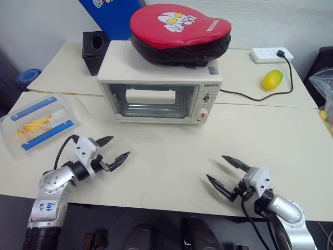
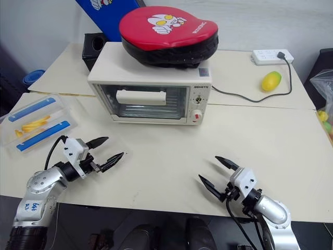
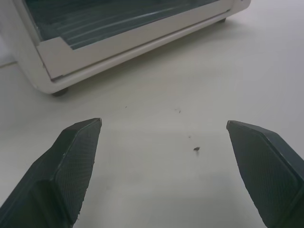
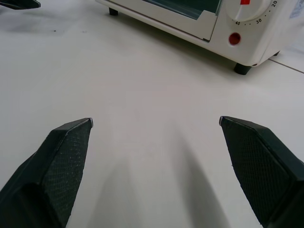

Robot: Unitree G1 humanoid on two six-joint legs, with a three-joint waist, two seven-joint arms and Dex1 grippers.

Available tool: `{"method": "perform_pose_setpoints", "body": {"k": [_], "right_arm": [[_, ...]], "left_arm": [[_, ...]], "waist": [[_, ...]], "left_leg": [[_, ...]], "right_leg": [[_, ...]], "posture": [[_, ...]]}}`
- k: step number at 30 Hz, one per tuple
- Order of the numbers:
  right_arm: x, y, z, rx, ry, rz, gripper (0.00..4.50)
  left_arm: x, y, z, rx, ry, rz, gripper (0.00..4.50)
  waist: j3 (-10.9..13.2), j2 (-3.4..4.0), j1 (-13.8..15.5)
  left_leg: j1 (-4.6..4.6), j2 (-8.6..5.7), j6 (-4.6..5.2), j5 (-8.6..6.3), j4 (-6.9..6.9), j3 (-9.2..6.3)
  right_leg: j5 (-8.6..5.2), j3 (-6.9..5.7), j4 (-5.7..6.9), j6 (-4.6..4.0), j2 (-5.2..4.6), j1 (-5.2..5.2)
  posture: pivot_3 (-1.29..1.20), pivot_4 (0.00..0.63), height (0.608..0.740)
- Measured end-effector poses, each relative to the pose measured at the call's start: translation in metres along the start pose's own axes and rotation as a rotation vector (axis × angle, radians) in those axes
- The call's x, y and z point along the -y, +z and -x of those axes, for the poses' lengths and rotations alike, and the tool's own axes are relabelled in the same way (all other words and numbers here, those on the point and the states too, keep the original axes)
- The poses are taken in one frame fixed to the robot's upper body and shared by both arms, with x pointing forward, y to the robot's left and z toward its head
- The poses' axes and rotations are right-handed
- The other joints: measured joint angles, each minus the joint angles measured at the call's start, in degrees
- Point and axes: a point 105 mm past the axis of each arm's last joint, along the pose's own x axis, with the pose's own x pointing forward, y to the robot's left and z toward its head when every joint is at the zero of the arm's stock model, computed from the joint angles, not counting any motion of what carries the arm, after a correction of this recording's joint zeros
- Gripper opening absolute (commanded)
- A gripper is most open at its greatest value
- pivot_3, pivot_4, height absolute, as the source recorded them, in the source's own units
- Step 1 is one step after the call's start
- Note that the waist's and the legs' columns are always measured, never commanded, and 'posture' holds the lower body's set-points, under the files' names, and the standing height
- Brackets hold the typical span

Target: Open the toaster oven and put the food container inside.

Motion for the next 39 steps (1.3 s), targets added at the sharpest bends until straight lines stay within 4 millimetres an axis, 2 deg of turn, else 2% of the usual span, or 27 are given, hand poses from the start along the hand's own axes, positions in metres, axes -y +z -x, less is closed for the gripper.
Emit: {"method": "perform_pose_setpoints", "body": {"k": [3, 6, 9, 13, 16, 20, 27, 31, 35, 39], "right_arm": [[0.003, 0.013, -0.013, 0.042, 0.021, -0.035, 4.46], [0.003, 0.045, -0.037, 0.118, 0.104, -0.101, 4.46], [0.004, 0.08, -0.063, 0.158, 0.214, -0.141, 4.46], [0.009, 0.12, -0.098, 0.165, 0.311, -0.132, 4.46], [0.014, 0.122, -0.116, 0.113, 0.309, -0.171, 4.46], [0.016, 0.123, -0.134, 0.075, 0.324, -0.207, 4.46], [0.024, 0.129, -0.153, 0.096, 0.333, -0.207, 4.46], [0.017, 0.135, -0.154, 0.12, 0.386, -0.199, 4.46], [-0.005, 0.145, -0.151, 0.141, 0.482, -0.18, 4.46], [-0.022, 0.132, -0.134, 0.079, 0.586, -0.132, 4.46]], "left_arm": [[0.0, 0.002, 0.0, 0.011, -0.01, 0.02, 4.5], [0.002, 0.012, 0.007, 0.026, -0.087, 0.1, 4.5], [-0.004, 0.034, 0.022, 0.044, -0.171, 0.125, 4.5], [-0.023, 0.079, 0.036, 0.115, -0.221, 0.136, 4.5], [-0.026, 0.095, 0.037, 0.167, -0.228, 0.16, 4.5], [-0.024, 0.102, 0.031, 0.198, -0.228, 0.2, 4.5], [-0.009, 0.095, 0.037, 0.171, -0.253, 0.242, 4.5], [-0.009, 0.092, 0.041, 0.167, -0.248, 0.258, 4.5], [-0.008, 0.093, 0.042, 0.174, -0.259, 0.261, 4.5], [-0.011, 0.103, 0.045, 0.203, -0.288, 0.272, 4.5]], "waist": [[0.0, 0.01, -0.1], [0.0, 0.01, -0.4], [0.0, 0.04, -0.2], [0.0, 0.04, 0.0], [0.0, 0.04, 0.1], [0.0, 0.04, -0.2], [0.1, 0.05, -1.0], [0.1, 0.05, -1.5], [0.1, 0.05, -1.5], [0.1, 0.05, -1.5]], "left_leg": [[0.01, 0.02, -0.02, 0.01, 0.0, 0.0], [-0.01, 0.07, -0.03, 0.01, 0.01, -0.01], [-0.05, 0.07, -0.03, 0.01, 0.02, -0.05], [-0.12, 0.06, -0.03, 0.01, 0.02, -0.2], [-0.23, -0.03, 0.03, -0.02, 0.02, -0.41], [-0.32, -0.05, 0.05, -0.04, 0.02, -0.41], [-0.31, -0.04, -0.02, 0.01, 0.03, -0.39], [-0.31, -0.04, -0.03, 0.01, 0.03, -0.4], [-0.31, -0.04, -0.03, 0.01, 0.02, -0.41], [-0.32, -0.03, -0.03, 0.01, -0.01, -0.44]], "right_leg": [[0.0, 0.0, 0.02, 0.0, 0.01, -0.01], [-0.01, -0.01, 0.04, -0.01, 0.03, -0.04], [-0.01, -0.04, 0.0, -0.03, 0.01, -0.05], [-0.03, -0.14, -0.04, -0.06, 0.0, -0.07], [-0.03, -0.14, -0.03, -0.06, -0.02, -0.06], [-0.02, -0.16, 0.07, -0.04, -0.01, -0.11], [-0.02, -0.14, 0.07, -0.04, 0.0, -0.13], [-0.02, -0.14, 0.12, -0.04, 0.0, -0.13], [-0.02, -0.15, 0.12, -0.04, 0.0, -0.15], [-0.02, -0.16, 0.1, -0.04, 0.0, -0.15]], "posture": [[0.0, 0.15, 0.74], [0.0, 0.15, 0.74], [0.0, 0.15, 0.74], [0.0, 0.15, 0.74], [0.0, 0.15, 0.74], [0.0, 0.15, 0.74], [0.0, 0.15, 0.74], [0.0, 0.15, 0.74], [0.0, 0.15, 0.74], [0.0, 0.15, 0.74]]}}
